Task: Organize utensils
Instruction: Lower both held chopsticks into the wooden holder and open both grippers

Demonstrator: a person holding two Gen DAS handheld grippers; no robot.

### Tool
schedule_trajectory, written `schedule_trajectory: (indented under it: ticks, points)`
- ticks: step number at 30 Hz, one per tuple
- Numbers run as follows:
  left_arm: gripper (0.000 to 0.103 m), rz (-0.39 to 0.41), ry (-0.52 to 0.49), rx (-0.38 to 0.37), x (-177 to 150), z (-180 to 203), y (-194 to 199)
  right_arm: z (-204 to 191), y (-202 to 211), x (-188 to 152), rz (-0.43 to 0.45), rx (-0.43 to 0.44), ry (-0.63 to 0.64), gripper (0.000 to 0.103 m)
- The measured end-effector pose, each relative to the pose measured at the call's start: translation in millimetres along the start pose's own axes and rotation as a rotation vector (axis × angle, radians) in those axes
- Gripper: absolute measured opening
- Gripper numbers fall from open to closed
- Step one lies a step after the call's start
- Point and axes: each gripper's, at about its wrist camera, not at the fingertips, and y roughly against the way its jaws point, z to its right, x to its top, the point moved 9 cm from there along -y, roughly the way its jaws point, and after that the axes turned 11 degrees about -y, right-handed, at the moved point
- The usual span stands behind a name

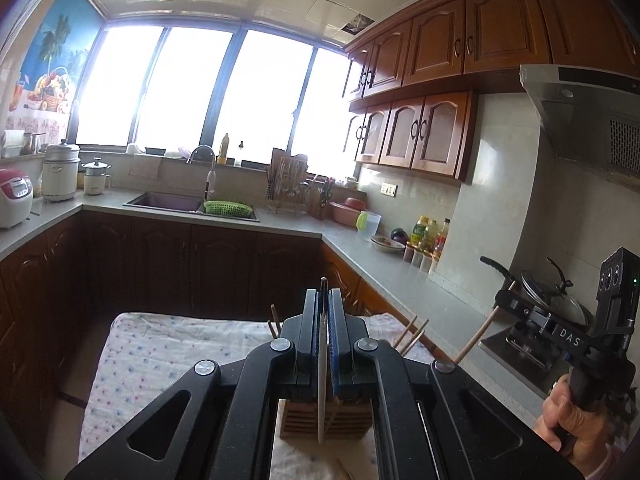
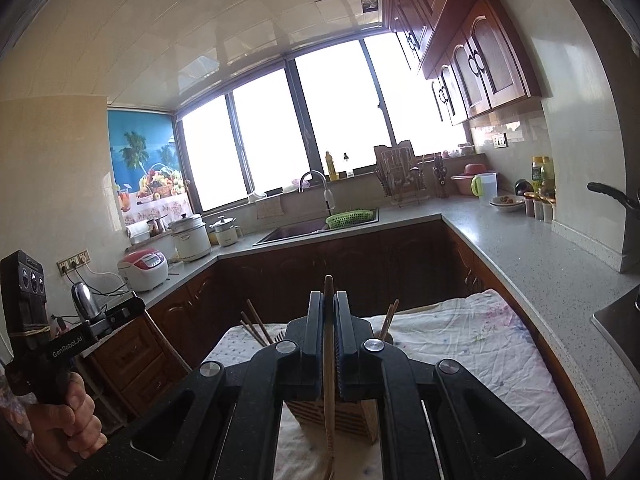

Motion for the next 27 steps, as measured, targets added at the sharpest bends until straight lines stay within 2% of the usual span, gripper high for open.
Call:
schedule_trajectory:
  ticks: [5, 10, 18, 27]
  points:
    - [0.002, 0.013, 0.021, 0.02, 6, -10, -42, 1, -23, 27, 0.049, -0.009, -0.013, 0.005]
    - [0.002, -0.001, 0.068, 0.04, -14, -19, -87, 14, -48, 33, 0.058, -0.033, -0.029, 0.005]
    - [0.002, -0.072, 0.093, 0.045, -62, -22, -138, 42, -79, -7, -0.001, -0.073, -0.052, 0.005]
    - [0.003, -0.137, 0.112, 0.034, -91, -33, -151, 61, -101, -48, -0.092, -0.1, -0.083, 0.005]
